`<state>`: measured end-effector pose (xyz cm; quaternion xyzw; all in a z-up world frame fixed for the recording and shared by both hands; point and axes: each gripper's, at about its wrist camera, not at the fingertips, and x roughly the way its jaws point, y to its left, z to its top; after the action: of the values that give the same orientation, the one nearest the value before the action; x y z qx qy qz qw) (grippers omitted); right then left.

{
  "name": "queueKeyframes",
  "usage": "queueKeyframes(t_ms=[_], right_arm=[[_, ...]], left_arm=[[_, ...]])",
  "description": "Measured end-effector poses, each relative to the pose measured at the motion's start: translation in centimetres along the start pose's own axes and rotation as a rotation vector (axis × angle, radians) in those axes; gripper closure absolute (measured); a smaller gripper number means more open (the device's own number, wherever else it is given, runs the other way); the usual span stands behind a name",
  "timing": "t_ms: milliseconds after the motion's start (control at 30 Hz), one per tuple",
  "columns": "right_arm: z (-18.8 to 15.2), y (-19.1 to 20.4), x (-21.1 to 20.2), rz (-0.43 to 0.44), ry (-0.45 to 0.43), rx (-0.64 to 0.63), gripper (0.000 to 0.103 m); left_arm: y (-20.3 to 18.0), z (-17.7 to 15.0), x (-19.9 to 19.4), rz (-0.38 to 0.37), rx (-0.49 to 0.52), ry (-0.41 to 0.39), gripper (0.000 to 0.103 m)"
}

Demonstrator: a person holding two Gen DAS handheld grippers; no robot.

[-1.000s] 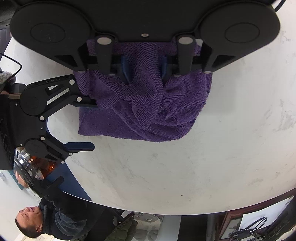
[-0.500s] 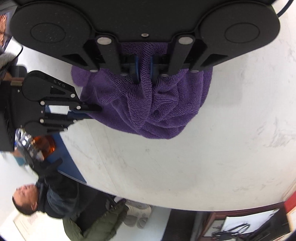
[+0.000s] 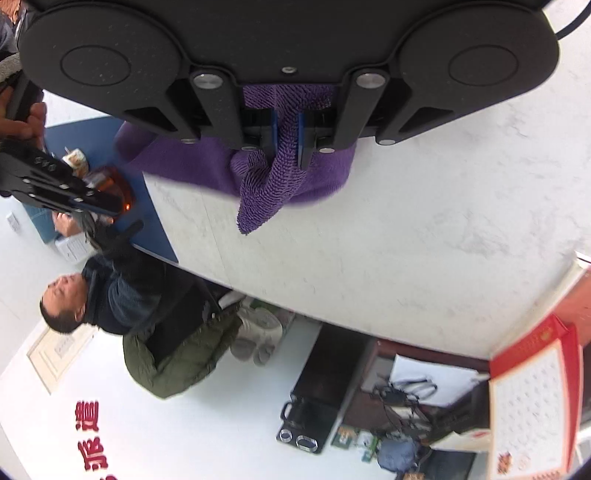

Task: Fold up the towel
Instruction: 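Lift the towel with both grippers and shake it open in the air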

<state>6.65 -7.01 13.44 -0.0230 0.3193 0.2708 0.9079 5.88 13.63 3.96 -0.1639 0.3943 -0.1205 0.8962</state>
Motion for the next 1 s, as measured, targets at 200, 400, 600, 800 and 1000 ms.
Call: queueKeyframes(t_ms=[200, 400, 600, 800, 1000], right_arm=[[2.1, 0.5, -4.7, -0.051, -0.095, -0.043, 0.096], [-1.5, 4.0, -3.5, -0.05, -0.002, -0.174, 0.048], [-7.8, 9.6, 2.6, -0.002, 0.171, -0.41, 0.036], [-10.2, 14.7, 7.9, -0.011, 0.1, -0.619, 0.03], [-9.3, 15.3, 11.5, -0.013, 0.065, -0.536, 0.046]], left_arm=[[0.8, 0.0, -3.6, -0.021, -0.035, -0.057, 0.095], [1.0, 0.7, -5.2, -0.026, -0.057, -0.067, 0.095], [0.2, 3.5, -5.9, -0.026, -0.049, -0.07, 0.095], [-1.6, 5.4, -6.1, -0.042, -0.023, -0.085, 0.094], [-2.2, 5.8, -6.6, -0.014, -0.014, -0.093, 0.094]])
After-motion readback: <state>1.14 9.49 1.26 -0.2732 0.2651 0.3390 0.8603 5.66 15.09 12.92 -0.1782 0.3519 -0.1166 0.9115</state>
